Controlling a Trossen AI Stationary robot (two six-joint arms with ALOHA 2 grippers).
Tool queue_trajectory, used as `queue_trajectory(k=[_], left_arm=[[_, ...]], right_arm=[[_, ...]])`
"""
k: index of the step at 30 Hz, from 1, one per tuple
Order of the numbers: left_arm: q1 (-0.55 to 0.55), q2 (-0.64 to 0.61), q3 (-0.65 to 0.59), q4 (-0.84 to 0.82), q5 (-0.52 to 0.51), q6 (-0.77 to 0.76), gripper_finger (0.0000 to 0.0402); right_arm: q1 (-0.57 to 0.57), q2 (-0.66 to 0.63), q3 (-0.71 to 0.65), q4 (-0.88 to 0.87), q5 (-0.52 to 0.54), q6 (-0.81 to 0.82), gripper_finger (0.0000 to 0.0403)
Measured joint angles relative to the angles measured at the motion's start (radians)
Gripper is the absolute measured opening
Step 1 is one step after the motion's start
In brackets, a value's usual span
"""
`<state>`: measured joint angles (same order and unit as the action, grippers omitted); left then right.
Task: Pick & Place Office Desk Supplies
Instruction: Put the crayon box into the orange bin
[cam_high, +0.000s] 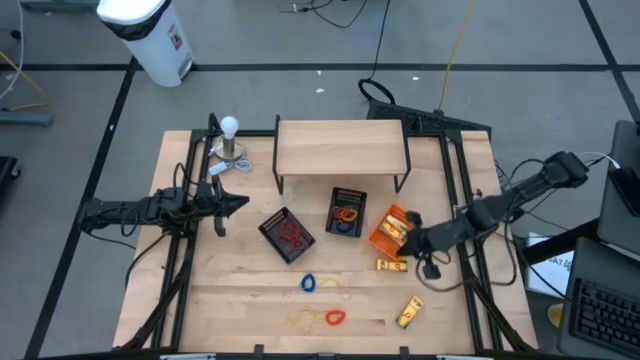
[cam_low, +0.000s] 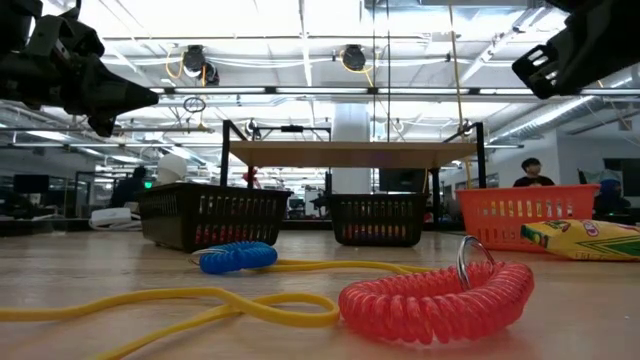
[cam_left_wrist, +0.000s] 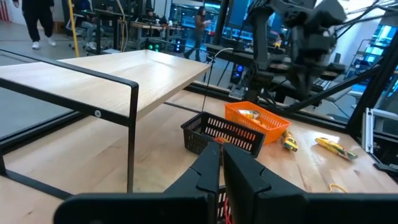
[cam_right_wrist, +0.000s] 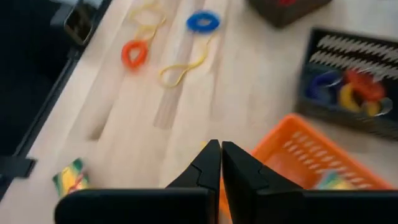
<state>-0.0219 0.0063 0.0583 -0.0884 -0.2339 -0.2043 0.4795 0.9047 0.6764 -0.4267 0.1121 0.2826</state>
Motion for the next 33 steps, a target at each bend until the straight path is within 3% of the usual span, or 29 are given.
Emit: queue_trajectory(k=[6, 10, 16, 25, 29, 33], left_arm=[[0.0, 0.0, 0.0, -0.001, 0.0, 0.0, 0.0024], [0.0, 0.0, 0.0, -0.002, 0.0, 0.0, 0.0024], [0.0, 0.0, 0.0, -0.002, 0.0, -0.001, 0.0024], [0.0, 0.0, 0.0, -0.002, 0.0, -0.001, 0.0024], [0.0, 0.0, 0.0, -0.003, -0.001, 0.003, 0.0024], [0.0, 0.0, 0.0, -0.003, -0.002, 0.013, 0.0024]], right_arm=[[0.082, 0.168, 0.035, 0.021, -0.111, 0.071, 0.0006], [0.138, 0.275, 0.035, 0.056, -0.144, 0.133, 0.003], [0.183, 0.383, 0.035, 0.147, -0.221, 0.223, 0.0113], [0.267, 0.407, 0.035, 0.205, -0.219, 0.187, 0.0253], [0.296, 0.419, 0.035, 0.199, -0.216, 0.183, 0.0284], [0.314, 0.466, 0.035, 0.2, -0.194, 0.159, 0.029]])
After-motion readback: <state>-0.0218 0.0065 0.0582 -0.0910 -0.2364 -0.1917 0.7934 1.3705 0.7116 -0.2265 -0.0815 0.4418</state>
